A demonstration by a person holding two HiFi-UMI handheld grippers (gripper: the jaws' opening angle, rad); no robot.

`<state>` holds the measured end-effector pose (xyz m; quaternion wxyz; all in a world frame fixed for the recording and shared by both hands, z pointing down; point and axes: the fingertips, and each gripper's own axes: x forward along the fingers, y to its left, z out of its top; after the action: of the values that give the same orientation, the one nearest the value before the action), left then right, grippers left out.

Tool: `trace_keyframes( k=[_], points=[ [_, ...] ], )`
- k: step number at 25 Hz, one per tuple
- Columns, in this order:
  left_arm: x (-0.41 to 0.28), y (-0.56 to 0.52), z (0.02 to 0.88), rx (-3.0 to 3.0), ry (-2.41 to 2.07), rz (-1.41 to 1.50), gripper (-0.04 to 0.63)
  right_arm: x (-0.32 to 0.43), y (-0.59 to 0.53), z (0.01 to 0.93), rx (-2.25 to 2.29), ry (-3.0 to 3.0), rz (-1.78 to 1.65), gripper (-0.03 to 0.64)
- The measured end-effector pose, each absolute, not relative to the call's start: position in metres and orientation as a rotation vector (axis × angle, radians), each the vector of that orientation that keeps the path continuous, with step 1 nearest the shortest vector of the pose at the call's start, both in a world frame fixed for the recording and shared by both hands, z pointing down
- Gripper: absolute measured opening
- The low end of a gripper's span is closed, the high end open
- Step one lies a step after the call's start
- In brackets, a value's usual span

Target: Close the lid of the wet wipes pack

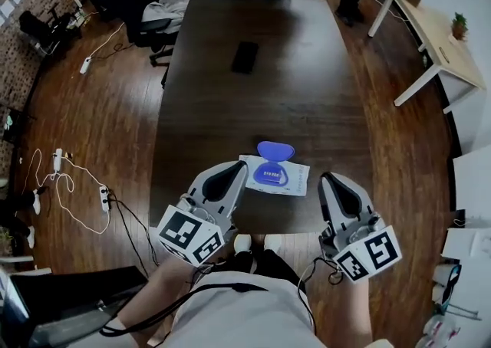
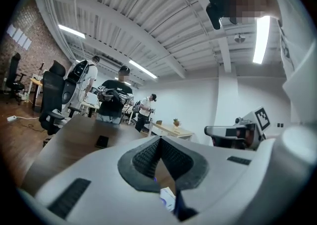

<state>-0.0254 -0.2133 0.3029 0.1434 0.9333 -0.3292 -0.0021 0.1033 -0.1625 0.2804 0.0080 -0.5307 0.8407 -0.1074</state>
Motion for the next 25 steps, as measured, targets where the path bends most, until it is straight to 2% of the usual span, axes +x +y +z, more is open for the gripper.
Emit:
trace_keyframes(
  k=[9, 13, 20, 25],
  points=[
    [-0.009, -0.243, 0.393, 2.563, -1.04, 0.068, -0.002, 0.112, -0.23, 0.403, -1.463, 2.92, -0.495, 0.017],
    [-0.011, -0.251, 0.43, 2.506, -1.095, 0.124, -0.002, 0.103, -0.25, 0.454, -1.373, 3.073, -0.542, 0.111],
    [-0.028, -0.25, 0.501, 2.356, -1.179, 0.213, -0.002, 0.097, -0.275, 0.511, -1.35, 3.154, -0.573, 0.181],
    [-0.026, -0.242, 0.528, 2.295, -1.18, 0.25, -0.002, 0.096, -0.281, 0.534, -1.301, 3.205, -0.624, 0.193]
  ],
)
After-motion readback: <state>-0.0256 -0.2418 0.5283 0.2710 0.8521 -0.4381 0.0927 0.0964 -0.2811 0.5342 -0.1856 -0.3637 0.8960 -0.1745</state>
